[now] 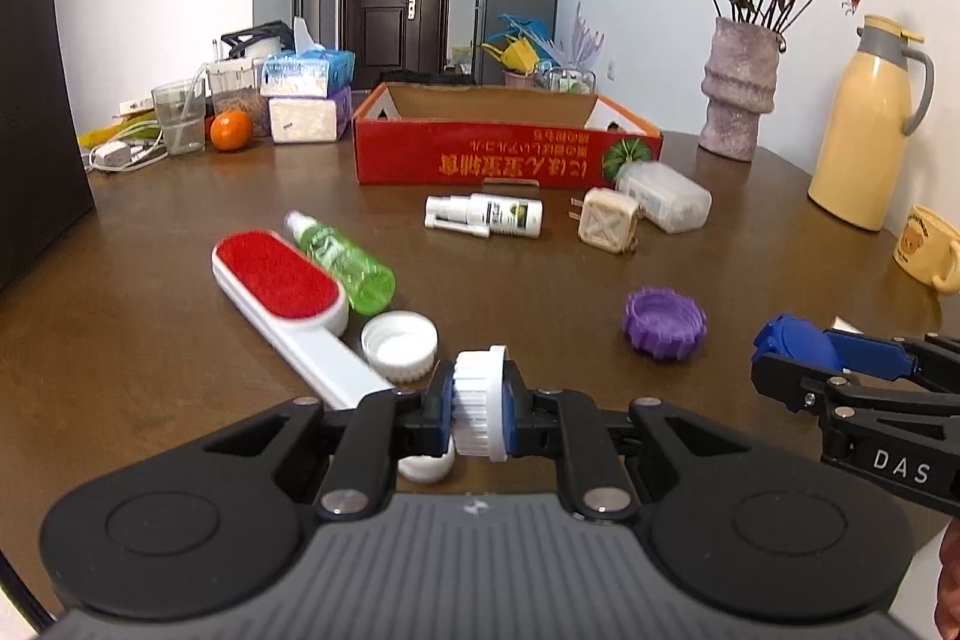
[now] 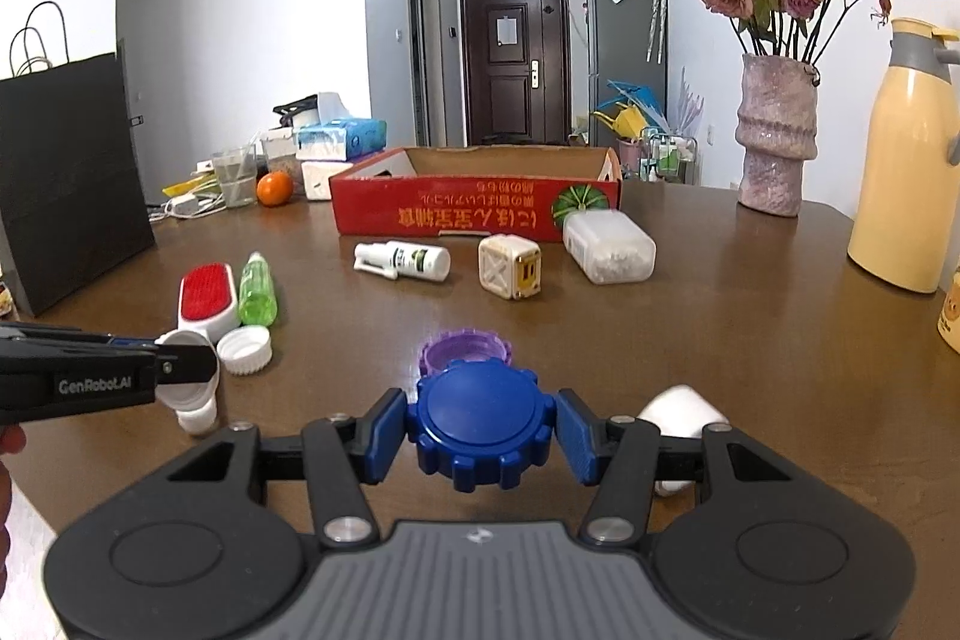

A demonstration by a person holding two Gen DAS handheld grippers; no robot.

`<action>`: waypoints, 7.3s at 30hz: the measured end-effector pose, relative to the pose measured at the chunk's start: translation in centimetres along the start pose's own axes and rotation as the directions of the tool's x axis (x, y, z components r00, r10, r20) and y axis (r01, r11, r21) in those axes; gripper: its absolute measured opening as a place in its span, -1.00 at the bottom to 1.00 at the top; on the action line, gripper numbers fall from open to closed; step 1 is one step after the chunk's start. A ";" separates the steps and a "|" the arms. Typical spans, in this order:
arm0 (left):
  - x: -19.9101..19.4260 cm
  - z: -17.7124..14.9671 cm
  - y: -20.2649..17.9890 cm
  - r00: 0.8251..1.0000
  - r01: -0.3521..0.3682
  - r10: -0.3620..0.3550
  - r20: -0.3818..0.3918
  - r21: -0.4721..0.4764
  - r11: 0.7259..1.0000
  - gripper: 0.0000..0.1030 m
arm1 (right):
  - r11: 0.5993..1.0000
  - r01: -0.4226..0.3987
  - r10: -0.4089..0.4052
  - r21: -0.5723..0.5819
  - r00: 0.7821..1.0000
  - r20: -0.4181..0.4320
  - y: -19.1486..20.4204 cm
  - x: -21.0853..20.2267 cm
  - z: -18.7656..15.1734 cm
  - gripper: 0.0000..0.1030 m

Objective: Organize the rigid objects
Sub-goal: 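Carry the white cap with the left gripper while the right gripper carries the blue cap into the cardboard box, then open the left gripper releasing the white cap while the right gripper releases the blue cap, then withdraw both grippers from the box back over the table, then lower the right gripper onto the white tape roll and close it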

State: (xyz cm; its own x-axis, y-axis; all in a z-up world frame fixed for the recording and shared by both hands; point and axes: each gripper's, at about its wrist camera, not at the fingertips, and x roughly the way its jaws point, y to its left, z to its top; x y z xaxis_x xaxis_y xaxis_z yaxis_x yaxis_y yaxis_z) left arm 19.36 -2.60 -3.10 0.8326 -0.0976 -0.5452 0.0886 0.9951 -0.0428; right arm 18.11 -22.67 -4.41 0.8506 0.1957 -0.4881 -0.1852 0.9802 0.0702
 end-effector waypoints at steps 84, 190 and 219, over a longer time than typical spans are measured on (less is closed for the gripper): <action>30.2 26.1 2.4 0.992 -0.107 0.106 -0.065 -0.014 0.994 -0.69 | 0.996 0.086 -0.080 0.033 0.985 -0.152 -4.3 33.0 24.0 0.03; 6.6 16.6 2.6 0.987 -0.157 0.158 0.037 -0.033 0.987 1.00 | 0.993 0.112 -0.112 -0.023 0.993 -0.041 -1.2 8.8 15.9 1.00; 0.9 7.5 3.3 0.986 -0.159 0.161 0.039 -0.060 0.985 1.00 | 0.985 0.174 -0.174 0.002 0.985 0.002 -3.2 -0.5 6.4 1.00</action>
State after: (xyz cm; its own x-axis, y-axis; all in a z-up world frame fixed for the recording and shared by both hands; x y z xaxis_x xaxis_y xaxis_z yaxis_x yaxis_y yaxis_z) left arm 24.53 0.53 2.51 0.8565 0.0636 -0.5123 -0.0778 0.9970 -0.0062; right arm 21.42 -25.76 1.21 0.8706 0.0223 -0.4915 -0.0335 0.9993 -0.0141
